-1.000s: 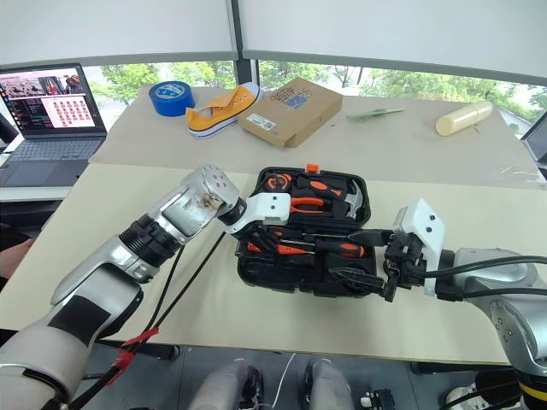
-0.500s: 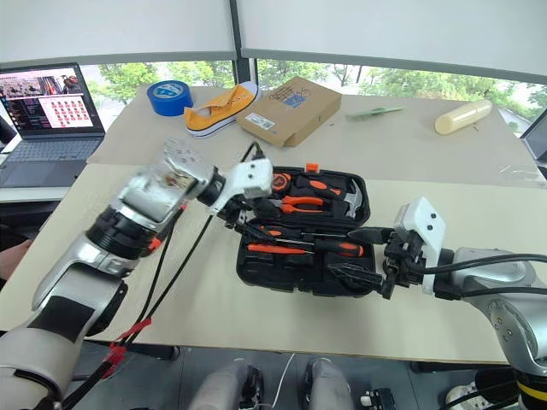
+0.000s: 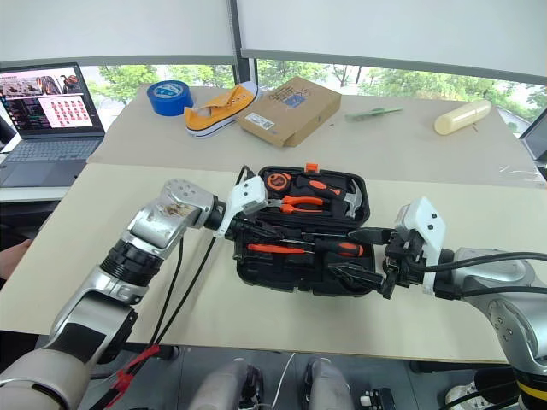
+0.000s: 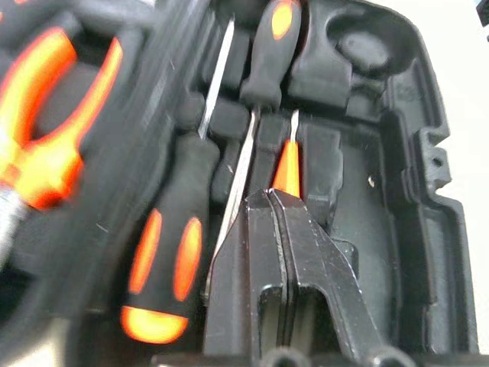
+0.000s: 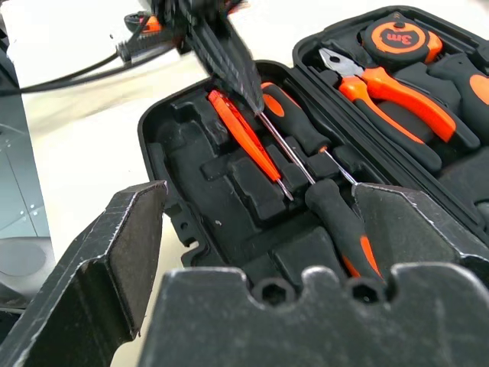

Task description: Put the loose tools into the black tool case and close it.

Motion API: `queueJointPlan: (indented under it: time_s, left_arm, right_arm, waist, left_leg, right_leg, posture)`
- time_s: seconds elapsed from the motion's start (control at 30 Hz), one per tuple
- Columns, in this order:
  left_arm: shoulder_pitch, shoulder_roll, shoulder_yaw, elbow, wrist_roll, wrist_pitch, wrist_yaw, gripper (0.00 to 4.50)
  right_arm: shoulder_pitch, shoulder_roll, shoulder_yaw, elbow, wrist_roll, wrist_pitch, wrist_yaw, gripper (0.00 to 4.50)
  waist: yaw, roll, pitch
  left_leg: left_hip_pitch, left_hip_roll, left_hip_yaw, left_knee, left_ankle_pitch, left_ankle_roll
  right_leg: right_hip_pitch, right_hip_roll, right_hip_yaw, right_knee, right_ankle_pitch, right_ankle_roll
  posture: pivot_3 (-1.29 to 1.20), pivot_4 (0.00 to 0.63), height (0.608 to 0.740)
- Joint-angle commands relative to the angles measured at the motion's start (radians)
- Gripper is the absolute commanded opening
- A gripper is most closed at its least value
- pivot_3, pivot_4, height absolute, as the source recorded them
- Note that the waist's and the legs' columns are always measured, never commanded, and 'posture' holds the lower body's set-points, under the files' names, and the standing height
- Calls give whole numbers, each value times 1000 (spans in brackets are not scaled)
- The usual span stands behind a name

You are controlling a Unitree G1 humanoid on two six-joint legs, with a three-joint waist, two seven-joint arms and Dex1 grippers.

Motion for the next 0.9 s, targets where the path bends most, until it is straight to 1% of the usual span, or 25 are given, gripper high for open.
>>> queueJointPlan:
  time_s: [0.03, 0.17, 0.3, 0.43, 0.53, 0.6, 0.9]
  left_arm:
    - [36, 18, -46, -46, 29, -21, 4, 49]
    - [65, 31, -70, -51, 48, -41, 17, 49]
    - [98, 52, -85, -65, 67, -75, 29, 49]
    - [62, 28, -18, -44, 27, -73, 53, 49]
    - [34, 16, 42, -57, -35, -43, 37, 49]
    - [23, 19, 56, -60, -53, -33, 28, 49]
    - [33, 9, 19, 2, -9, -112, 47, 49]
  right_arm:
    - [-12, -1, -12, -11, 4, -9, -6, 4500]
    - [-15, 3, -7, -11, 8, -7, -14, 4500]
    - [-12, 7, -3, -3, 3, -10, -18, 4500]
    - [-16, 10, 2, 1, 1, -10, -17, 4500]
    - [-17, 11, 6, 5, -2, -12, -14, 4500]
    - [-18, 11, 10, 11, -4, -14, -11, 4500]
    - [-28, 10, 16, 21, 1, -12, -8, 4500]
  waist:
    - [0, 0, 0]
    - [3, 0, 0]
    - [1, 0, -1]
    - [1, 0, -1]
    - [1, 0, -1]
    - [1, 0, -1]
    - [2, 0, -1]
  left_leg:
    - [0, 0, 0, 0, 0, 0]
    - [1, 0, 0, 0, 0, 0]
    - [7, 0, 0, -1, 0, 0]
    - [7, 1, 0, -1, 0, 0]
    - [7, 1, 0, -1, 0, 0]
    - [6, 1, 0, -1, 0, 0]
    - [6, 0, 1, -1, -1, 1]
  right_leg:
    - [0, 0, 0, 0, 0, 0]
    - [2, 0, 1, 0, 0, 0]
    - [6, -1, 2, -1, 0, 0]
    - [6, -1, 4, 0, 0, 0]
    - [5, -1, 5, 0, 0, 0]
    - [4, -1, 5, 1, 0, 0]
    - [4, -1, 5, 0, 0, 0]
  posture:
    - [0, 150, 731]
    - [0, 150, 731]
    - [0, 150, 731]
    - [0, 150, 731]
    - [0, 150, 731]
    - [0, 150, 731]
    - [0, 150, 731]
